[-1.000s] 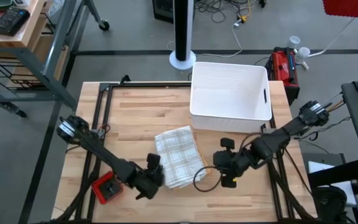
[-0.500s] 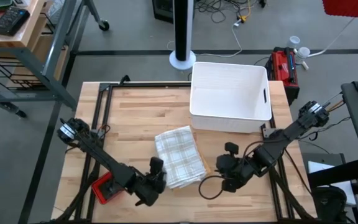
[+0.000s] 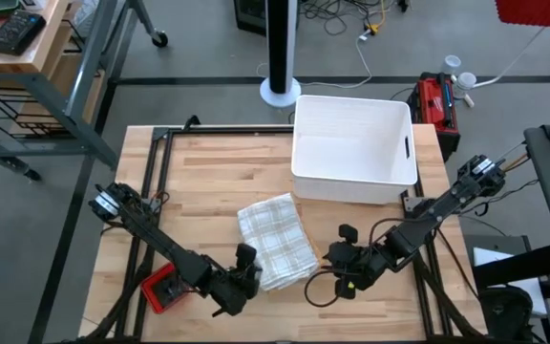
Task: Fold towel
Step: Stack the light gray patterned towel on top of the brown patterned towel
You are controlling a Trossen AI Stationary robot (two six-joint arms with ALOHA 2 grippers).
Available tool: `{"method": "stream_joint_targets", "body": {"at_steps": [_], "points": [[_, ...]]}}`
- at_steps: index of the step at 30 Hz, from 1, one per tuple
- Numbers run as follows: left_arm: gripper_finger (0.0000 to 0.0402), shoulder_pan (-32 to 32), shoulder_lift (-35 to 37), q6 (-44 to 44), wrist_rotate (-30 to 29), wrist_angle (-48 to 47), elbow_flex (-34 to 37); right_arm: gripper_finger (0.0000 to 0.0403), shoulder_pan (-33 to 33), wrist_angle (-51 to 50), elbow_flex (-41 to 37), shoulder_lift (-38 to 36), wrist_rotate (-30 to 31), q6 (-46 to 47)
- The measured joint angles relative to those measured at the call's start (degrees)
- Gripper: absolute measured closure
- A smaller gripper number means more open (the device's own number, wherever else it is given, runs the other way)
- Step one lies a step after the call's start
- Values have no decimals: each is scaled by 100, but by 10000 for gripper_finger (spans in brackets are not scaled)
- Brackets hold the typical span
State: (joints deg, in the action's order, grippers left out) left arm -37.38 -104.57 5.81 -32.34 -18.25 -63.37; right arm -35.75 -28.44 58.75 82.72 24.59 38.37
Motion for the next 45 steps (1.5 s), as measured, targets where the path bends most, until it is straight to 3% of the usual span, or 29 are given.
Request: {"method": "stream_joint_targets", "body": {"at_steps": [3,6,8,15,25,33,45], "points": [[290,6,0,-2,0,5,-42,302,0,380,-164,0,101,0],[368,6,39,6,14,4,-72,311,7,551,-285,0,114,-15],[390,8,57,89,44,25,-72,317,15,659,-383,6,111,-165],[399,20,57,435,-4,179,-75,335,32,819,-469,482,99,-866],[401,124,172,525,-823,183,-75,334,146,806,235,1421,115,-1687],[401,437,511,814,-885,163,-72,280,198,784,807,1567,265,-2253],[401,827,713,972,-866,170,-68,160,633,1258,858,1567,195,-1738]]}}
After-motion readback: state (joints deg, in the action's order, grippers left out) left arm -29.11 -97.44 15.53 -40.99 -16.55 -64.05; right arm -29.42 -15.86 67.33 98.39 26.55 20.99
